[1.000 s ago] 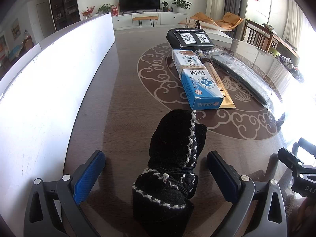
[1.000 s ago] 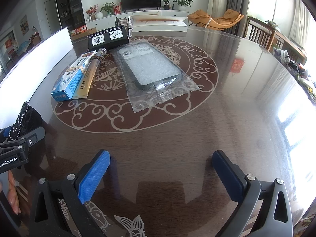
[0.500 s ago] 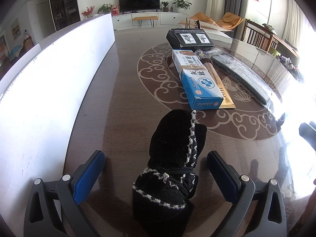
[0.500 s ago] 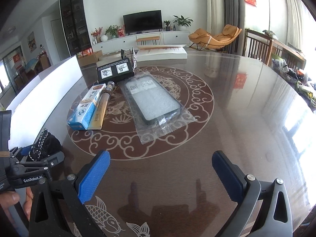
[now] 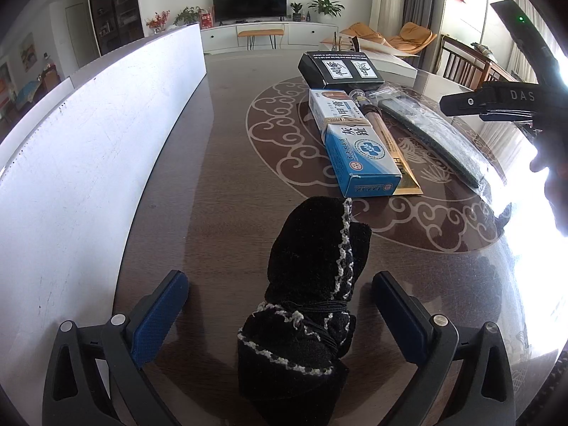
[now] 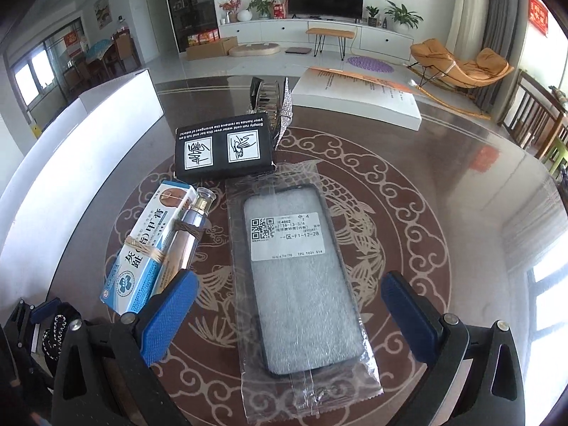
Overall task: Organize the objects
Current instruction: 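Grasp the clear-bagged black phone case with the right tool while the left tool holds the glove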
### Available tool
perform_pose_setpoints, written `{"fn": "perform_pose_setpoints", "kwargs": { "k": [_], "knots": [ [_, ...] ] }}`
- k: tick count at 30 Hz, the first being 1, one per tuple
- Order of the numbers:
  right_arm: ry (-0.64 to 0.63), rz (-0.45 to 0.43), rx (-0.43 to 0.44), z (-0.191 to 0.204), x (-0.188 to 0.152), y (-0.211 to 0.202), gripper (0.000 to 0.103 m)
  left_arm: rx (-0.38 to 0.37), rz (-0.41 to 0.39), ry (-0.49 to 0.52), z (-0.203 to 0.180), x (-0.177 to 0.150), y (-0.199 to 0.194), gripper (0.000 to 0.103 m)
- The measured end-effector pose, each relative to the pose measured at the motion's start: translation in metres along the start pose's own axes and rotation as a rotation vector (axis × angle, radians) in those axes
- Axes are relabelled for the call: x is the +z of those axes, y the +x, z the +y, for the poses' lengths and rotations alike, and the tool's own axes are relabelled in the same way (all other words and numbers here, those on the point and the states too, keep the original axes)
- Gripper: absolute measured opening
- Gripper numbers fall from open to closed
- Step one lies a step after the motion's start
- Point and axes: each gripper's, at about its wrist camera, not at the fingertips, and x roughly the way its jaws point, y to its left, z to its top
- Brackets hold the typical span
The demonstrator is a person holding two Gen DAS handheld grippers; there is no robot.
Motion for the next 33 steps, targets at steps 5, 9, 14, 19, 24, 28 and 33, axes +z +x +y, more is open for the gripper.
{"fn": "perform_pose_setpoints", "kwargs": {
  "k": [5, 9, 14, 19, 24, 28, 33],
  "knots": [
    [-0.048, 0.132, -0.034, 0.004, 0.006, 0.038, 0.103, 0.000, 0.000, 0.000, 0.000, 0.000, 0.000, 0.103],
    [-0.076, 0.163, -0.093, 0.005, 0.004, 0.051, 0.103, 0.000, 0.000, 0.000, 0.000, 0.000, 0.000, 0.103],
    [0.023, 0.185, -0.038, -0.011, 0.000, 0.060, 0.103, 0.000, 0.000, 0.000, 0.000, 0.000, 0.000, 0.103],
    [0.075, 0.137, -0.046, -0.015, -0.009, 0.045, 0.078, 0.000, 0.000, 0.000, 0.000, 0.000, 0.000, 0.103],
    [0.201, 0.093, -0.046, -0.018, -0.059, 0.010, 0.078, 0.000, 0.000, 0.000, 0.000, 0.000, 0.000, 0.103],
    [0.304, 0.031, -0.003, -0.006, -0.115, -0.029, 0.078, 0.000, -0.001, -0.001, 0.000, 0.000, 0.001, 0.103],
    [0.376, -0.035, 0.053, 0.007, -0.163, -0.066, 0.091, 0.000, 0.000, -0.001, 0.000, 0.000, 0.001, 0.103]
  ]
}}
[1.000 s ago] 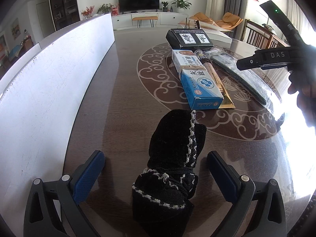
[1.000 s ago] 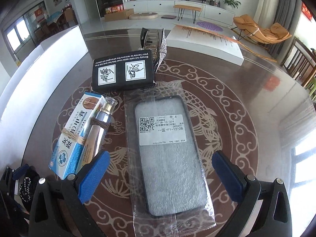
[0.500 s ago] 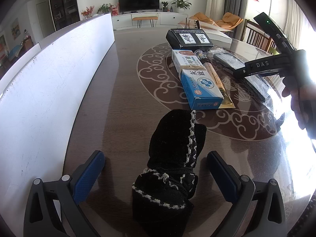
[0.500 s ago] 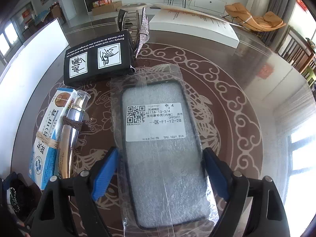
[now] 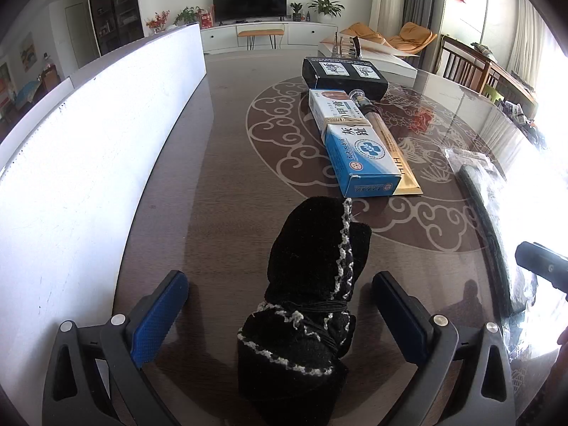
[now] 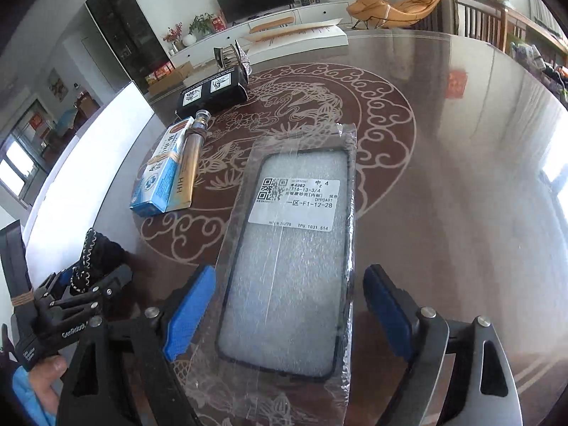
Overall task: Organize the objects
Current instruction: 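Grasp the clear-bagged black phone case with the right tool while the left tool holds the glove, then carry the glove and bagged phone case into the white bin and open both tools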
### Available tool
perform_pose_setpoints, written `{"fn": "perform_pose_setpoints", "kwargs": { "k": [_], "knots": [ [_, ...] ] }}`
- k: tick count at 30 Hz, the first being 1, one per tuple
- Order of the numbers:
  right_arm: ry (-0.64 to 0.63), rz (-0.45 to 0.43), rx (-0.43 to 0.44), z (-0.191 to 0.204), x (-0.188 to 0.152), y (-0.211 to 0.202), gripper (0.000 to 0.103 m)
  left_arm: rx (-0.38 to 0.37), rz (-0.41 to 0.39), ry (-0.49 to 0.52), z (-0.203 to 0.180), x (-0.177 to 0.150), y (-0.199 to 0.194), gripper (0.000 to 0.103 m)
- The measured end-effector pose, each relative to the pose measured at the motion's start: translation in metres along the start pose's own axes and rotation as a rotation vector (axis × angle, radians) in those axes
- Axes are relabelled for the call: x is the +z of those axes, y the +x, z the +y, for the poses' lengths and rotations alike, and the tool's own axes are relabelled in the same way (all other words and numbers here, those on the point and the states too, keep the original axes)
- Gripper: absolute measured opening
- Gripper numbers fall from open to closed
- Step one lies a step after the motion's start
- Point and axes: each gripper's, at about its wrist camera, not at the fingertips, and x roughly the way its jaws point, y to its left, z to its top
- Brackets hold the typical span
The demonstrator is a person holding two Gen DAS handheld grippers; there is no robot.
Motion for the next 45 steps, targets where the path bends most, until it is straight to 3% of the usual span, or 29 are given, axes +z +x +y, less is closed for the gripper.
{"fn": "perform_pose_setpoints", "kwargs": {
  "k": [4, 10, 11, 12, 13, 14, 17, 22, 29, 35, 45],
  "knots": [
    [0.005, 0.049, -0.006, -0.002, 0.000, -0.005, 0.092, -0.002, 0.003, 0.004, 0.000, 0.000, 0.000, 0.103],
    [-0.041, 0.161, -0.117, 0.013, 0.032, 0.027, 0.097, -0.036, 0.065, 0.065, -0.002, -0.002, -0.005, 0.101],
    [-0.058, 0.167, -0.133, 0.019, 0.036, 0.033, 0.097, -0.042, 0.053, 0.071, -0.002, -0.002, -0.007, 0.094],
    [-0.081, 0.168, -0.146, 0.024, 0.040, 0.038, 0.093, -0.046, 0.025, 0.080, -0.001, -0.003, -0.012, 0.068],
    [-0.114, 0.160, -0.181, 0.029, 0.042, 0.041, 0.078, -0.058, 0.007, 0.093, -0.001, -0.002, -0.016, 0.035],
    [-0.139, 0.147, -0.212, 0.032, 0.042, 0.040, 0.077, -0.061, 0.011, 0.107, -0.001, -0.002, -0.018, 0.035],
    [-0.062, 0.138, -0.127, 0.022, 0.033, 0.024, 0.076, -0.128, -0.008, 0.056, 0.011, -0.007, -0.028, 0.034],
    [-0.085, -0.020, -0.003, 0.033, 0.011, -0.040, 0.076, -0.238, -0.105, 0.005, 0.021, -0.017, -0.068, 0.034],
    [-0.196, -0.168, 0.022, 0.080, 0.010, -0.090, 0.076, -0.272, -0.215, -0.025, 0.041, -0.007, -0.120, 0.034],
    [-0.345, -0.288, 0.050, 0.137, 0.009, -0.115, 0.076, -0.233, -0.288, -0.108, 0.087, 0.008, -0.153, 0.034],
    [-0.571, -0.406, 0.124, 0.236, -0.013, -0.118, 0.076, -0.034, -0.319, -0.259, 0.193, 0.022, -0.160, 0.034]
  ]
}}
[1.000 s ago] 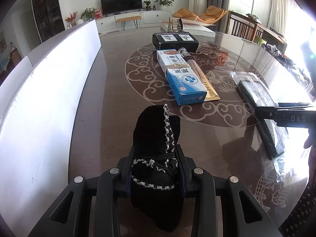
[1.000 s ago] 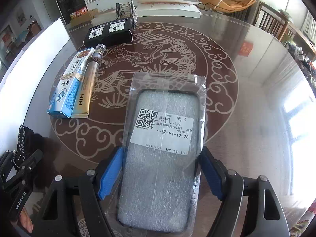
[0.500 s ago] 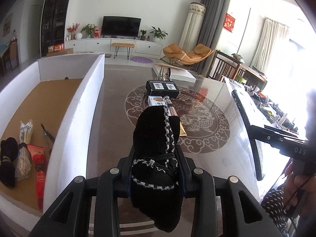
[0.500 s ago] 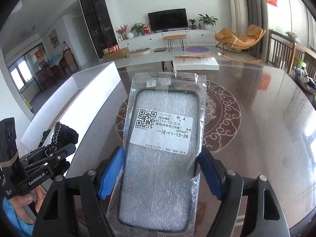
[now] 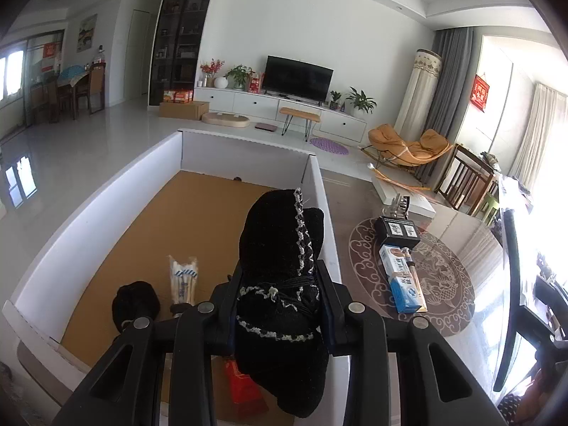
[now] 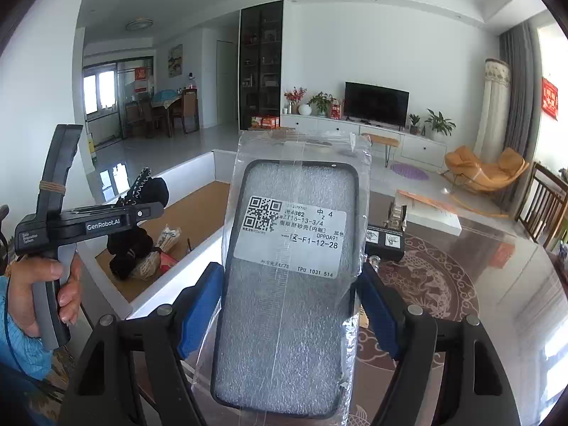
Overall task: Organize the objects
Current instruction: 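Carry the glove and bagged phone case into the white bin and open both tools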
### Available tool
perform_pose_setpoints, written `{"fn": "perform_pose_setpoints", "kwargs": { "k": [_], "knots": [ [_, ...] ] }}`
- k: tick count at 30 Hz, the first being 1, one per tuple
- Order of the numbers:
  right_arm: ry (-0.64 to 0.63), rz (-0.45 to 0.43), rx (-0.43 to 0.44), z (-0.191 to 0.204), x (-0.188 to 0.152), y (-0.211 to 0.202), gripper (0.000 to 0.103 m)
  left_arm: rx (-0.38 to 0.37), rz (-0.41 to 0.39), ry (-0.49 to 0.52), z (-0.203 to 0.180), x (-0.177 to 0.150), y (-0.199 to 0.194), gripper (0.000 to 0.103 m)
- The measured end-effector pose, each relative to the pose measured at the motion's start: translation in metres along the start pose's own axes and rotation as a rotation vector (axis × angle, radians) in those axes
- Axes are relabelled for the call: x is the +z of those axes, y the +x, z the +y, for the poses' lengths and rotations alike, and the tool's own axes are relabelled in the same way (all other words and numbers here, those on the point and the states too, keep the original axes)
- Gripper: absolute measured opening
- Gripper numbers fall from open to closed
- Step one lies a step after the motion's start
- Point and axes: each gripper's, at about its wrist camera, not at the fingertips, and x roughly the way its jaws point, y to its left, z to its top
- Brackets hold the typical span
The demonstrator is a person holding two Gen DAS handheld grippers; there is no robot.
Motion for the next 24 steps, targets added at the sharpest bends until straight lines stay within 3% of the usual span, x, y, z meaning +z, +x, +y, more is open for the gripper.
{"fn": "perform_pose_setpoints", "kwargs": {
  "k": [8, 16, 21, 24],
  "knots": [
    [-0.085, -0.063, 0.084, 0.059, 0.012, 0.018, 0.076, 0.082, 0.012, -0.032, 0.043, -0.001, 0.005, 0.034],
    [-0.115, -0.096, 0.148, 0.080, 0.023, 0.034, 0.076, 0.126, 0.028, -0.046, 0.059, -0.003, 0.007, 0.034],
    [-0.117, -0.086, 0.186, 0.086, 0.030, 0.048, 0.076, 0.147, 0.035, -0.044, 0.065, 0.000, 0.013, 0.034],
    [-0.076, -0.016, 0.247, 0.093, 0.040, 0.078, 0.076, 0.175, 0.051, -0.045, 0.068, 0.001, 0.022, 0.036]
  ]
}}
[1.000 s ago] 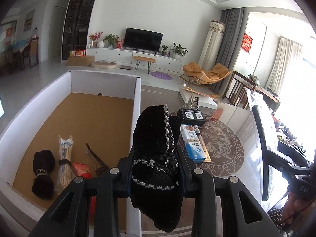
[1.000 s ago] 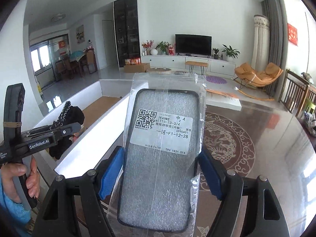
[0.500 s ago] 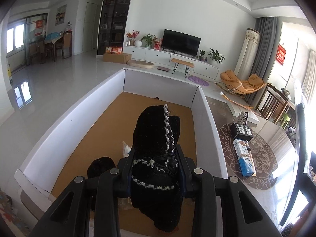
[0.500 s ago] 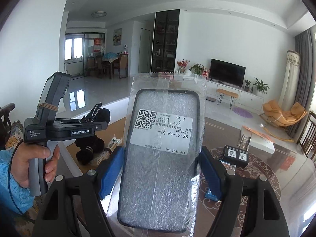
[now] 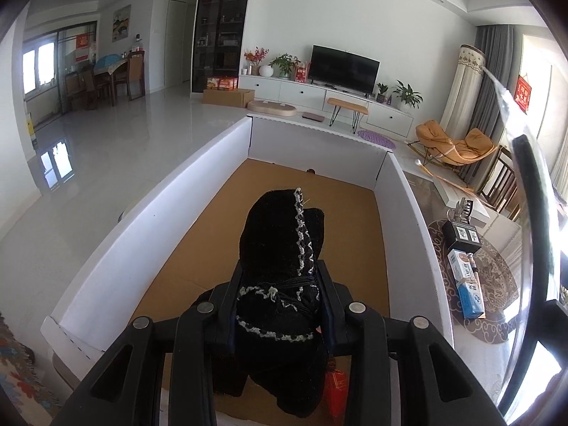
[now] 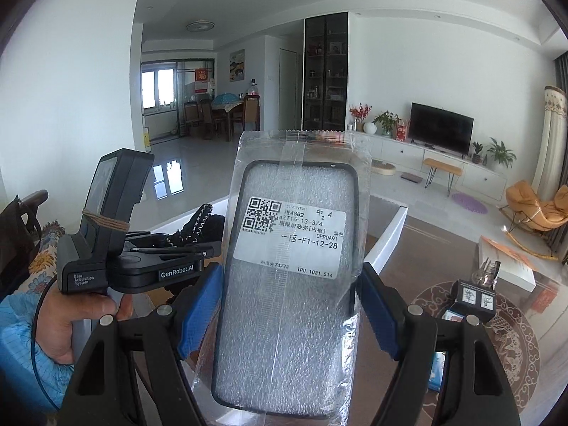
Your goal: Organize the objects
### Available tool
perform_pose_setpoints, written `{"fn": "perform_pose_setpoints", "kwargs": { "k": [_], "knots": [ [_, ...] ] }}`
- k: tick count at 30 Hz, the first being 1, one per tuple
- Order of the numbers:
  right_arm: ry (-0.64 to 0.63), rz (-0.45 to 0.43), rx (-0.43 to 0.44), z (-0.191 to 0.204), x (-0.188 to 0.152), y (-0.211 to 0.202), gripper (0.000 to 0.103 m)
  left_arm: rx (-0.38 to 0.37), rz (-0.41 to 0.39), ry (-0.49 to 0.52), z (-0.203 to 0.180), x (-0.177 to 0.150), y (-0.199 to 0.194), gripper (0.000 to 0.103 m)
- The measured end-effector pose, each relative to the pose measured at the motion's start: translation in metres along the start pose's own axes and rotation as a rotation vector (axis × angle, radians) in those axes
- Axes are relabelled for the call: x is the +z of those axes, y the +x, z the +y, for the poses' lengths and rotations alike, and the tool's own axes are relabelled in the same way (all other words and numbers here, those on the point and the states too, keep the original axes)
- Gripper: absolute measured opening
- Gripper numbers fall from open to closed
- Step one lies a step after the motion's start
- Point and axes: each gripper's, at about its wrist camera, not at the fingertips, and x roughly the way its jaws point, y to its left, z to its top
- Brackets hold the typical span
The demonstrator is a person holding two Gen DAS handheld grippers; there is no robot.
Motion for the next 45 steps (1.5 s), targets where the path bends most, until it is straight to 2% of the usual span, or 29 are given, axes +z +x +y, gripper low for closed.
{"fn": "perform_pose_setpoints", "kwargs": {
  "k": [2, 3, 4, 5, 6, 7, 9, 10, 12, 15, 19, 24, 28, 31, 33, 37, 40, 43, 44, 45],
  "knots": [
    [0.057, 0.058, 0.045, -0.002, 0.008, 0.030, 0.076, 0.058, 0.016, -0.022, 0.004, 0.000, 0.009, 0.040],
    [0.078, 0.110, 0.069, -0.002, 0.010, 0.050, 0.077, 0.093, 0.030, -0.037, 0.008, 0.000, 0.014, 0.047],
    [0.106, 0.172, 0.096, -0.003, 0.012, 0.072, 0.077, 0.121, 0.047, -0.051, 0.012, -0.001, 0.020, 0.063],
    [0.148, 0.229, 0.130, -0.006, 0.011, 0.091, 0.077, 0.147, 0.062, -0.062, 0.015, -0.002, 0.024, 0.071],
    [0.196, 0.273, 0.155, -0.012, 0.009, 0.107, 0.077, 0.162, 0.070, -0.076, 0.020, -0.002, 0.026, 0.075],
    [0.234, 0.300, 0.165, -0.017, 0.006, 0.116, 0.077, 0.160, 0.063, -0.088, 0.024, -0.004, 0.025, 0.075],
    [0.289, 0.297, 0.166, -0.031, 0.000, 0.117, 0.078, 0.148, 0.051, -0.096, 0.028, -0.006, 0.023, 0.077],
    [0.300, 0.278, 0.166, -0.038, -0.005, 0.112, 0.084, 0.140, 0.051, -0.092, 0.029, -0.007, 0.023, 0.078],
    [0.296, 0.246, 0.122, -0.052, -0.017, 0.098, 0.089, 0.126, 0.062, -0.077, 0.027, -0.010, 0.025, 0.078],
    [0.281, 0.195, 0.035, -0.079, -0.042, 0.071, 0.090, 0.091, 0.059, -0.049, 0.014, -0.012, 0.023, 0.078],
    [0.322, 0.184, -0.146, -0.133, -0.090, 0.033, 0.094, -0.018, 0.016, 0.010, -0.023, -0.015, 0.006, 0.078],
    [0.375, 0.286, -0.373, -0.203, -0.156, -0.003, 0.094, -0.222, 0.021, 0.161, -0.101, -0.029, -0.016, 0.078],
    [0.437, 0.334, -0.489, -0.238, -0.194, -0.026, 0.094, -0.398, 0.098, 0.273, -0.172, -0.055, -0.025, 0.081],
    [0.542, 0.341, -0.513, -0.257, -0.211, -0.042, 0.094, -0.474, 0.202, 0.314, -0.217, -0.083, -0.010, 0.086],
    [0.584, 0.314, -0.515, -0.261, -0.214, -0.050, 0.094, -0.458, 0.256, 0.328, -0.237, -0.103, 0.012, 0.086],
    [0.565, 0.319, -0.518, -0.253, -0.210, -0.052, 0.094, -0.350, 0.324, 0.324, -0.255, -0.133, 0.058, 0.084],
    [0.555, 0.329, -0.524, -0.251, -0.209, -0.049, 0.095, -0.293, 0.244, 0.361, -0.261, -0.133, 0.060, 0.085],
    [0.553, 0.331, -0.519, -0.251, -0.210, -0.049, 0.097, -0.243, 0.269, 0.410, -0.268, -0.131, 0.071, 0.086],
    [0.551, 0.333, -0.520, -0.250, -0.210, -0.049, 0.097, -0.209, 0.247, 0.435, -0.271, -0.131, 0.073, 0.088],
    [0.548, 0.335, -0.523, -0.249, -0.210, -0.049, 0.097, -0.209, 0.233, 0.435, -0.272, -0.131, 0.074, 0.091]
  ]
}}
